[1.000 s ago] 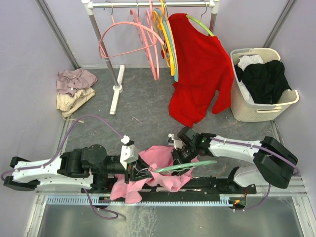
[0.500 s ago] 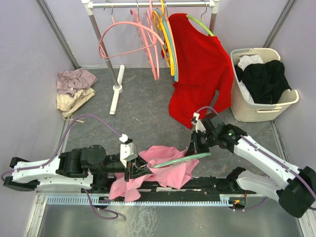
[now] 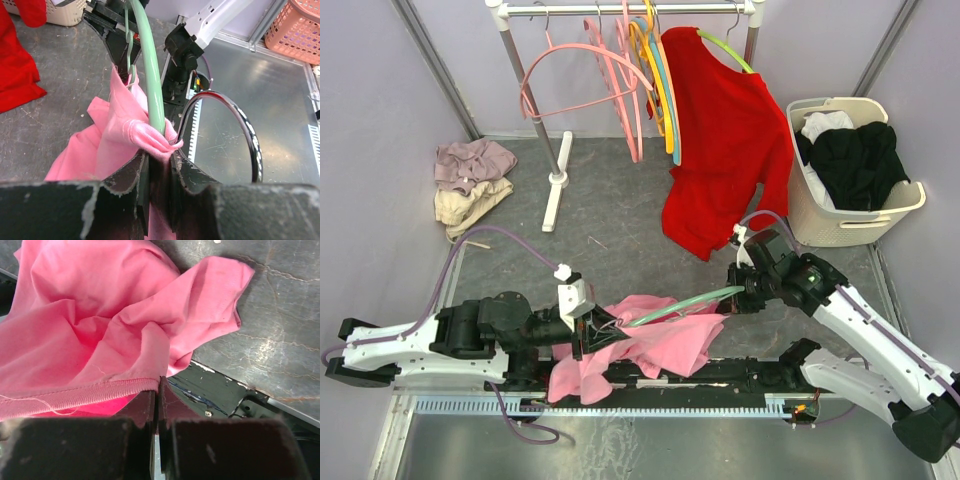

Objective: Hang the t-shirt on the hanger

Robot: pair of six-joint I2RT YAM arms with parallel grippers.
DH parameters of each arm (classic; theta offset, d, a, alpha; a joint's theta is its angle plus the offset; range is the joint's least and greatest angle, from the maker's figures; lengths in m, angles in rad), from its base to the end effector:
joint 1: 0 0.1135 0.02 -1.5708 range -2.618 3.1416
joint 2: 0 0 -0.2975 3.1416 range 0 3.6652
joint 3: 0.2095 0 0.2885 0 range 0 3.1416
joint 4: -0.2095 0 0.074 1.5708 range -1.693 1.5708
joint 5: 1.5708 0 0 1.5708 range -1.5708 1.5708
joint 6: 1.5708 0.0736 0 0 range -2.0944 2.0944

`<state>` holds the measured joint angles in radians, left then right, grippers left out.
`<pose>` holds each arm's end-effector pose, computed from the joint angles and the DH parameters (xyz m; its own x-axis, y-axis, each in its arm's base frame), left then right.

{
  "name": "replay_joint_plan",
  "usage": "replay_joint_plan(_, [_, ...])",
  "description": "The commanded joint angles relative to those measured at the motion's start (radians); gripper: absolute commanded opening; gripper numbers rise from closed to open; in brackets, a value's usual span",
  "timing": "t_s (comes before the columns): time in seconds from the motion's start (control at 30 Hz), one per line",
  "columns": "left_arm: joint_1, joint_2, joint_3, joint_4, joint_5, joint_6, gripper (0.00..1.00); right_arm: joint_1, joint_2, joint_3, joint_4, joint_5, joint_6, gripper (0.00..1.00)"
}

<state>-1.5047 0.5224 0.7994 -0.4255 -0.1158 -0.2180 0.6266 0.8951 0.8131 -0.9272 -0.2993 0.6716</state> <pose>0.0192 -0.1618 0.3751 -0.2223 0.1053 -0.9693 0.9582 0.2073 -0.1972 0.1468 0.1331 0.2602 -0.9645 0.0358 -0.2616 -0.1116 0.8427 0.5267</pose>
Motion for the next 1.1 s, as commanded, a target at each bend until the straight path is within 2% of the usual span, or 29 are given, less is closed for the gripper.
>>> replay_joint_plan(0.0, [0.001, -0.01, 0.072, 0.084, -0.037, 0.029, 0.03, -0.008, -0.017, 0.034, -0.053, 0.07, -0.034, 0.01])
replay_joint_plan(0.4, [0.001, 0.029, 0.045, 0.301, 0.048, 0.061, 0.03, -0.007, -0.013, -0.03, 0.065, -0.026, 0.015, 0.01])
replay_joint_plan(0.6, [0.0, 0.03, 0.029, 0.371, 0.047, 0.079, 0.03, -0.007, -0.021, -0.066, 0.126, -0.078, 0.049, 0.01])
replay_joint_plan(0.73, [0.001, 0.042, 0.034, 0.385, 0.04, 0.091, 0.03, -0.008, -0.036, -0.081, 0.127, -0.081, 0.054, 0.01])
replay_joint_plan(0.9, [0.001, 0.06, 0.057, 0.325, 0.031, 0.083, 0.03, -0.007, -0.059, -0.062, 0.083, -0.049, 0.045, 0.01])
replay_joint_plan(1.07, [0.001, 0.035, 0.051, 0.271, 0.013, 0.058, 0.03, -0.008, -0.076, 0.01, -0.019, 0.053, 0.018, 0.01])
